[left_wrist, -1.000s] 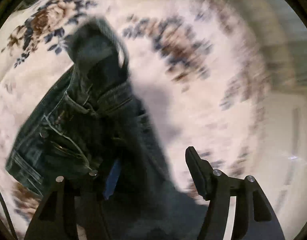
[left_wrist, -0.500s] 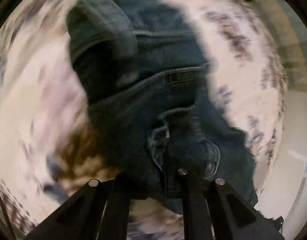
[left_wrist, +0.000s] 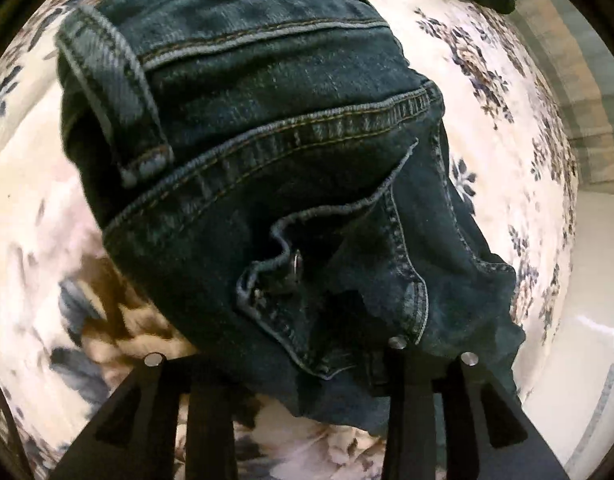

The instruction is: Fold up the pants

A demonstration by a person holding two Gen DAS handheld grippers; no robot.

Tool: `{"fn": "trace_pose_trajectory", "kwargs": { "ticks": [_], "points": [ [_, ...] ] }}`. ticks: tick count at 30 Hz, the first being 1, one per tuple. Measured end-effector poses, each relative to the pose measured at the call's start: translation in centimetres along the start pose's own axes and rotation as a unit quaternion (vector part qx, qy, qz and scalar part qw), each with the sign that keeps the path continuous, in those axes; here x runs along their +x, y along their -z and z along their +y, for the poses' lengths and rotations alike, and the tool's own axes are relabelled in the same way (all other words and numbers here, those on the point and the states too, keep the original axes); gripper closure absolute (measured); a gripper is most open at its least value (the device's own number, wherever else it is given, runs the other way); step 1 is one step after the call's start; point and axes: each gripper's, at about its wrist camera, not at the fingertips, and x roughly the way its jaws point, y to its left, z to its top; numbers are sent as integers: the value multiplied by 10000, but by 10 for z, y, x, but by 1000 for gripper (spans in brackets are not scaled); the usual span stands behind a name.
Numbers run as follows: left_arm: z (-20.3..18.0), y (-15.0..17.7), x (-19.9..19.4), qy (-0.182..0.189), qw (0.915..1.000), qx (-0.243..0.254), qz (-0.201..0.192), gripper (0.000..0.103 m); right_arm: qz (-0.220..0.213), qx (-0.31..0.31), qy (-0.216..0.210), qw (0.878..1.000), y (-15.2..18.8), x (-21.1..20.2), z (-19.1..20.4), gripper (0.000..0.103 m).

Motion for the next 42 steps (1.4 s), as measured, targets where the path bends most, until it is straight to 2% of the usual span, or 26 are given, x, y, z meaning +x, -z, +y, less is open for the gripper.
{"fn": "trace_pose_trajectory", "kwargs": {
  "ticks": [1,2,5,7,8,9,10,12,13,14,16,17,19,23,27,29,30,32,33,36,37,38,42],
  "points": [
    [1,1,0,-2,10000,-24,-14,69,-60,5,96,9999,-1,2,0,46],
    [0,3,0,-33,10000,-52,-18,69,-144,-62,162,9997,-2,2,1,50],
    [-2,8,-11,-144,9999,-52,-48,69,-79,-690,382,9969,-1,-1,15,52],
    [-15,19,-23,-371,9991,165,-135,65,98,-1079,201,9939,3,-9,22,44],
    [-25,30,-33,-449,9981,355,-221,62,239,-1202,-57,9924,6,-14,22,39],
    [-36,41,-40,-522,9969,527,-278,53,370,-1251,-355,9908,10,-20,20,32],
    [-48,52,-46,-627,9948,731,-317,43,445,-1254,-530,9897,12,-26,18,31],
    [-83,85,-52,-736,9880,1320,-323,30,493,-1179,-702,9893,12,-38,10,31],
    [-99,98,-52,-775,9840,1572,-314,23,430,-1075,-753,9904,7,-45,4,31],
    [-118,114,-48,-769,9788,1875,-313,21,323,-940,-805,9918,0,-53,-3,31],
    [-155,145,-34,-773,9653,2479,-294,12,178,-800,-871,9928,-18,-61,-13,31],
    [-174,159,-24,-743,9587,2735,-226,11,84,-737,-858,9935,-28,-67,-17,31],
    [-218,186,5,-774,9397,3327,-154,10,-32,-724,-856,9937,-46,-74,-22,31],
    [-280,211,53,-990,9128,3953,-286,10,-134,-763,-1032,9916,-94,-72,-28,31],
    [-309,222,93,-1152,8948,4306,-231,10,181,-614,-618,9960,-125,-38,-43,31],
    [-313,224,110,-1300,8898,4374,-92,10,625,-578,-497,9951,-133,-10,-50,30],
    [-312,225,117,-1399,8864,4411,-68,10,704,-613,-496,9944,-134,-1,-50,30],
    [-312,224,122,-1452,8833,4458,-56,10,587,-993,-389,9926,-135,4,-38,29],
    [-312,224,122,-1465,8825,4469,-69,10,505,-1226,-293,9907,-134,3,-30,31],
    [-314,224,120,-1563,8787,4511,-73,10,89,-2046,88,9788,-122,-10,-2,75],
    [-313,224,118,-1569,8795,4492,-58,10,17,-2104,12,9776,-121,-17,-2,87],
    [-312,224,114,-1568,8805,4473,-44,10,-83,-2073,-297,9778,-120,-32,-3,97],
    [-306,230,83,-1472,8807,4499,-174,10,-509,-1956,-1081,9734,-111,-97,-11,96]
  ]
}}
